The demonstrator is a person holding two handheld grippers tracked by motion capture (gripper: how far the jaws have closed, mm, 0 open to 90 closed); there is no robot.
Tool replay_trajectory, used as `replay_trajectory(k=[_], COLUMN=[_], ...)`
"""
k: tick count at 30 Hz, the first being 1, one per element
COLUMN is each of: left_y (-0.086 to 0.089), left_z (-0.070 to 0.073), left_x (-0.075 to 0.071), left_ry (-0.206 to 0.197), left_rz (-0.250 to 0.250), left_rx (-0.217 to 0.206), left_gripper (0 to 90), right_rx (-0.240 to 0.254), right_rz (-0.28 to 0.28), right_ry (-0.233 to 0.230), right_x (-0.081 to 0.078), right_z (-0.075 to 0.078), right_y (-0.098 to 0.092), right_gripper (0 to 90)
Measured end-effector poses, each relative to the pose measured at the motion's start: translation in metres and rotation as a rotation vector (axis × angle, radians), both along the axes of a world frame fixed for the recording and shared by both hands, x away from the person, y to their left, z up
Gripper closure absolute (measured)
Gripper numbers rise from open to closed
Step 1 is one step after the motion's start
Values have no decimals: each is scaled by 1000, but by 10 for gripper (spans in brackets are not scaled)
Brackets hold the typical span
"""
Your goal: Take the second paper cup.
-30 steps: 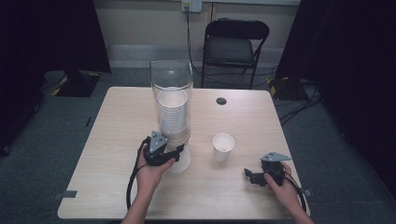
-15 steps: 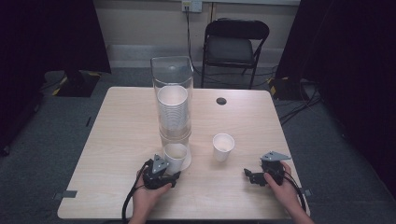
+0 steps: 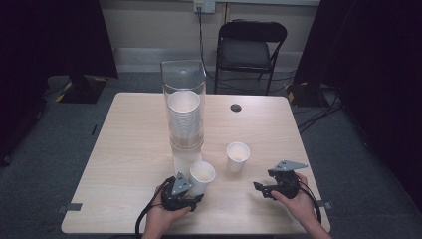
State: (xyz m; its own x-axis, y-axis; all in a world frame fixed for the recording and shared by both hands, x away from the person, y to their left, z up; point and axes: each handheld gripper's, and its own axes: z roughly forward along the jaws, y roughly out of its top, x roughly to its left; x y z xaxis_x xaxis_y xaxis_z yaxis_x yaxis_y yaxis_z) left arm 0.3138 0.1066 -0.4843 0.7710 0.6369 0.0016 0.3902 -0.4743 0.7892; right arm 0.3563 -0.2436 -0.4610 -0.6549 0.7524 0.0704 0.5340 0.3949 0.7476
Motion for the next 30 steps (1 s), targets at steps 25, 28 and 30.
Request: replay_trajectory(k=[25, 28, 30], left_y=[-35, -34, -35], left_z=[-3, -2, -1], left_x=[-6, -6, -7], left_ry=[-23, -28, -43], left_rz=[-87, -88, -85], left_rx=[13, 17, 11], left_gripper=[371, 371, 371], right_rx=[81, 90, 87], right_rz=[220, 218, 227], right_ry=[94, 112, 138], right_x=[8, 8, 9], right_z=[58, 57, 57], right_y=[71, 73, 76], right_gripper=[375, 428, 448])
